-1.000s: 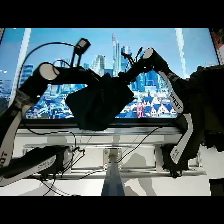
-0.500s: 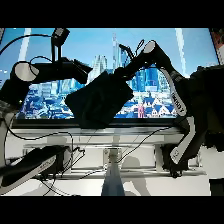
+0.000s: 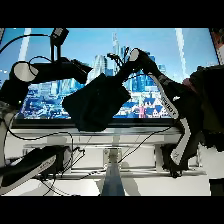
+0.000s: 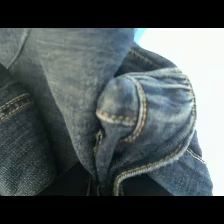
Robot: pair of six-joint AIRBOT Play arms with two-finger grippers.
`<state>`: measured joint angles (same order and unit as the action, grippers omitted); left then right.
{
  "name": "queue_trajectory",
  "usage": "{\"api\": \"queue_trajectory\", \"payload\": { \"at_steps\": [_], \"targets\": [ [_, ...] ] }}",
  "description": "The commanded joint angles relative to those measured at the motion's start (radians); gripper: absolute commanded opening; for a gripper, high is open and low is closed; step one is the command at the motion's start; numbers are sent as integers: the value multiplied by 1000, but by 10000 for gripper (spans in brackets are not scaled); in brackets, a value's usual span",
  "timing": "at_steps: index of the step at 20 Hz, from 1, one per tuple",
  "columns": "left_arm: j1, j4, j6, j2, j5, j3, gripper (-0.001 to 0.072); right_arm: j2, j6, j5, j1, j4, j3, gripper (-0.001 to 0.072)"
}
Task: Fold the clothes and pants, and hang the long-sleeved shirts on hangers.
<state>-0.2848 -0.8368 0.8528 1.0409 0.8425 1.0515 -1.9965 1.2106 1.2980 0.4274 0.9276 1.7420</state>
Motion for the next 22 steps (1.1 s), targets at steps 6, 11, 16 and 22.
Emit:
{"api": "queue_trajectory", "payload": {
  "at_steps": [6, 11, 16, 22],
  "targets": [
    [0, -46, 0, -19, 27, 0, 19, 176, 72, -113, -120, 37, 137, 27],
    [-14, -47, -1, -148, 32, 0, 19, 439, 224, -91, -362, 56, 177, 27],
    [-14, -47, -1, -270, 33, 0, 19, 690, 384, 46, -686, 215, 177, 27],
    [-14, -46, -1, -350, 33, 0, 19, 894, 673, 196, -1187, 467, 175, 27]
  ]
}}
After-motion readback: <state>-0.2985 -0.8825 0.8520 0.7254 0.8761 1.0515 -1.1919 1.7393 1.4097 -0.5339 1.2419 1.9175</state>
